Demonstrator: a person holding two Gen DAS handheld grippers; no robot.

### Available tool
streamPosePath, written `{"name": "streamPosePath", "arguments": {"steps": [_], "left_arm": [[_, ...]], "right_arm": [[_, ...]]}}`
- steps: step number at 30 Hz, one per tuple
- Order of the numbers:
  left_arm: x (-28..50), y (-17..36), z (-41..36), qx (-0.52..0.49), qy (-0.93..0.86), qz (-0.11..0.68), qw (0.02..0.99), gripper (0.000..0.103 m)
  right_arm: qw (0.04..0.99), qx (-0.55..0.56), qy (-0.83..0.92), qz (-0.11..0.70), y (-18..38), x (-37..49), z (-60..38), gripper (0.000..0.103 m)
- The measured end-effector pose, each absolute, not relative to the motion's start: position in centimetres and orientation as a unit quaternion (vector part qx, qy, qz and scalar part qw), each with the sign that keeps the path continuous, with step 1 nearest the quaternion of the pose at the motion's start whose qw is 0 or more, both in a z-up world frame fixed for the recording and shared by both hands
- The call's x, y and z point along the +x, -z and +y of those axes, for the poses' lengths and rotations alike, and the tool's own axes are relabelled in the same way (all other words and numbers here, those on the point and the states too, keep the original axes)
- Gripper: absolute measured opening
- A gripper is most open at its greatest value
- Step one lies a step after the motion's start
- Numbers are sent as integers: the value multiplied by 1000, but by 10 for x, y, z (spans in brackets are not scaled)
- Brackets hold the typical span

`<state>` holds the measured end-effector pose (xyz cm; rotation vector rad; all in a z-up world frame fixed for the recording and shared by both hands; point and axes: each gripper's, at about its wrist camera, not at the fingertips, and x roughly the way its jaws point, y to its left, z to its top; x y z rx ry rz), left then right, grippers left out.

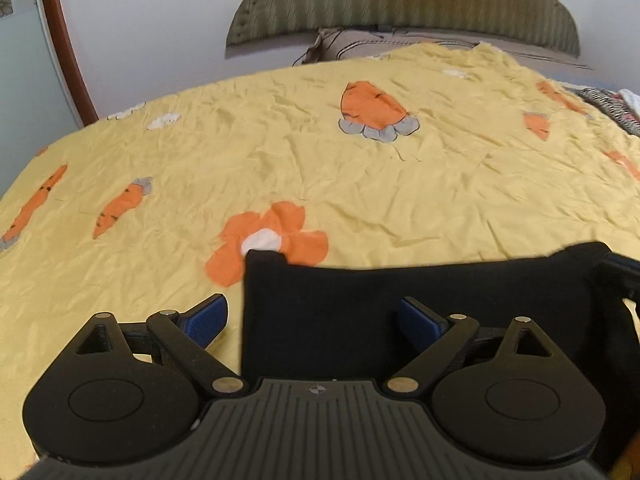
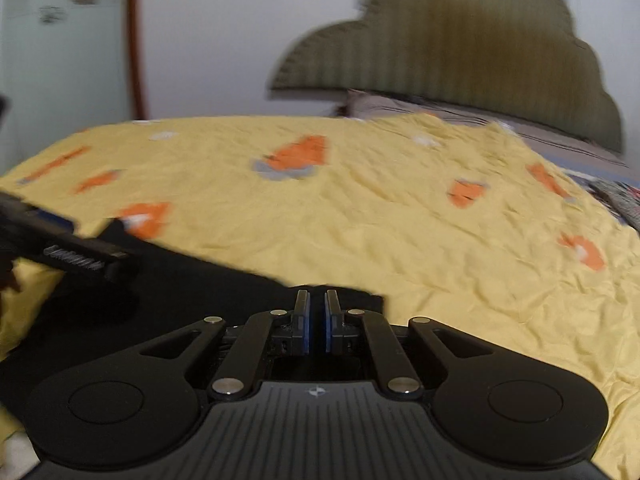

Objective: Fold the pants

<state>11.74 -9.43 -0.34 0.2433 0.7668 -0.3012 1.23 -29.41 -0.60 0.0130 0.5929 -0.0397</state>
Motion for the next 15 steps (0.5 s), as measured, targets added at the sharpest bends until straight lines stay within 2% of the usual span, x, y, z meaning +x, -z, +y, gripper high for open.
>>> {"name": "streamPosePath", "arguments": {"steps": [3, 4, 5, 8, 11, 15], "left_arm": [[109, 8, -81, 119, 159, 399, 895, 95], [106, 11, -77, 115, 163, 410, 890, 94], [103, 10, -70, 107, 169, 422, 884, 93], [90, 3, -40, 81, 175, 429, 883, 95], [77, -7, -8, 69, 135, 415, 897, 94], [54, -15, 11, 114, 151, 389, 902, 95]], "right_arm": [[948, -21, 27, 315, 22, 10, -290, 17], [947, -20, 41, 319, 29, 12, -293, 31], [949, -3, 55, 310, 27, 8, -296, 36], [962, 9, 40, 271, 7, -13, -287, 36], [967, 7, -66, 246, -6, -39, -256, 35], [949, 32, -190, 249, 1, -57, -225, 37]]}}
